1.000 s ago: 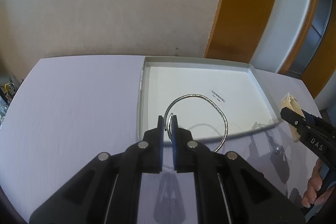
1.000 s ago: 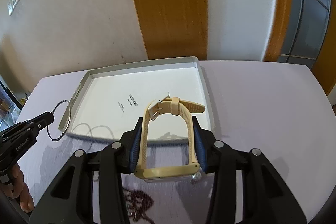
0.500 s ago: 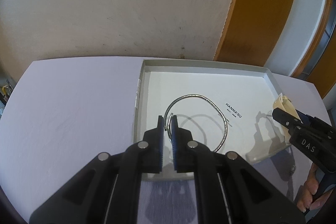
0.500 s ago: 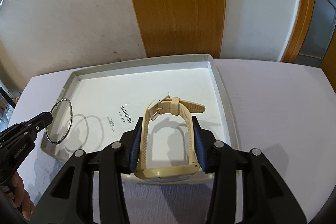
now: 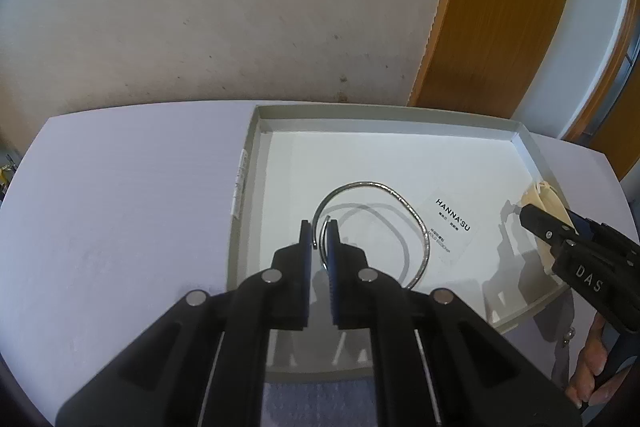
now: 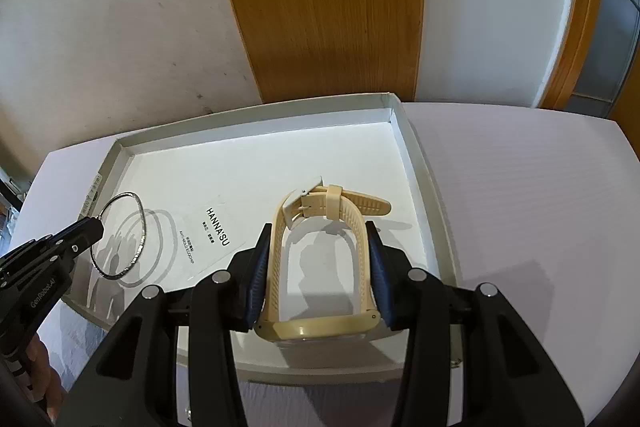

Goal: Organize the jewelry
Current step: 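Open both grippers to release the bangle and watch in the box, then grasp the pearl pendant with the right gripper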

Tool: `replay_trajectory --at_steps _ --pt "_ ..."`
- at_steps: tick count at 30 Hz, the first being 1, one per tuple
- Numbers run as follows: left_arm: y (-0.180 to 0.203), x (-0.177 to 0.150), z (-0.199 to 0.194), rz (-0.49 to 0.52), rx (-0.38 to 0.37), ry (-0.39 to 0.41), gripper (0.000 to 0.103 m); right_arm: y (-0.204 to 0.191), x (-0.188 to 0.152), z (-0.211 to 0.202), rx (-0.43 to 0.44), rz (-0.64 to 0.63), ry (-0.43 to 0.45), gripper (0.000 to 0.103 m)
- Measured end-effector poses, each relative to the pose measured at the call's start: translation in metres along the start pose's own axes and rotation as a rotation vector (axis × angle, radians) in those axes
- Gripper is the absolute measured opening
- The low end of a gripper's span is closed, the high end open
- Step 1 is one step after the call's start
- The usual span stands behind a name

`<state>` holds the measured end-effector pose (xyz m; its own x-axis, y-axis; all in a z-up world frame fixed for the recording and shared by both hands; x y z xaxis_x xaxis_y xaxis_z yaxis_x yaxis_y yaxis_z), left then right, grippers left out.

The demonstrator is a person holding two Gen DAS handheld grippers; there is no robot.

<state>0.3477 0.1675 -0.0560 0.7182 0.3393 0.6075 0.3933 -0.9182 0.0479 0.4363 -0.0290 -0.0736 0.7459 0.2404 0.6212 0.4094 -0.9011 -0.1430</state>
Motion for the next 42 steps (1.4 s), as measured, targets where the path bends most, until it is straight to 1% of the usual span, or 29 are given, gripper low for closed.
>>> replay_trajectory --at_steps 2,3,5,7,8,12,15,19,23,27,29,32,35,39,42 --pt "0.001 0.001 0.003 0.002 -0.002 -0.009 0.009 0.001 0.0 0.001 0.0 -0.004 -0.004 0.047" --pt "0.001 0.001 0.003 0.001 -0.004 -0.009 0.009 0.002 0.0 0.001 0.001 -0.004 -0.01 0.049" --pt "0.002 0.002 0.001 0.002 -0.003 -0.002 0.012 0.003 0.0 0.0 0.006 -0.005 -0.007 0.051" --pt "0.002 0.002 -0.003 0.008 0.001 0.009 0.027 0.004 0.001 -0.004 0.004 -0.008 0.001 0.058" --pt "0.002 0.002 -0.007 0.01 0.006 0.017 0.03 0.005 0.001 -0.007 0.005 -0.005 0.007 0.059" --pt "-0.001 -0.001 -0.022 0.009 0.013 0.026 0.035 0.007 0.002 -0.022 0.016 -0.002 0.028 0.064" --pt "-0.005 -0.006 -0.039 0.01 0.013 0.042 0.038 0.009 -0.003 -0.041 0.023 -0.006 0.044 0.064" --pt "-0.009 -0.021 -0.068 0.014 0.01 0.066 0.043 0.013 -0.015 -0.066 0.033 -0.015 0.057 0.064" --pt "-0.011 -0.044 -0.095 0.011 -0.01 0.077 0.047 0.025 -0.04 -0.095 0.035 -0.002 0.069 0.064" --pt "-0.01 -0.071 -0.115 0.017 -0.03 0.08 0.058 0.034 -0.063 -0.118 0.039 0.016 0.079 0.065" --pt "-0.009 -0.086 -0.121 0.015 -0.039 0.074 0.06 0.037 -0.078 -0.125 0.027 0.014 0.08 0.065" --pt "-0.005 -0.102 -0.121 0.009 -0.055 0.061 0.06 0.042 -0.091 -0.123 0.007 0.025 0.069 0.065" --pt "0.0 -0.111 -0.114 0.006 -0.066 0.042 0.06 0.047 -0.095 -0.109 -0.009 0.055 0.048 0.065" --pt "0.002 -0.118 -0.11 0.002 -0.065 0.033 0.06 0.049 -0.099 -0.091 -0.04 0.065 0.024 0.064" --pt "-0.002 -0.118 -0.11 -0.005 -0.058 0.036 0.06 0.046 -0.1 -0.078 -0.056 0.068 0.004 0.06"
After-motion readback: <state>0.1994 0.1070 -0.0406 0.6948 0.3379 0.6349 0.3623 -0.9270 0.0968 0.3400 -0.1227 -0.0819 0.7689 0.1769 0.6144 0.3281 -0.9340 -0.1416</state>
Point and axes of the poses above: each gripper's, at about its wrist camera, not at the fingertips, and z roughly the way its jaws point, y to its right, x to its top, the point moved 1 cm from there along z, roughly the way its jaws point
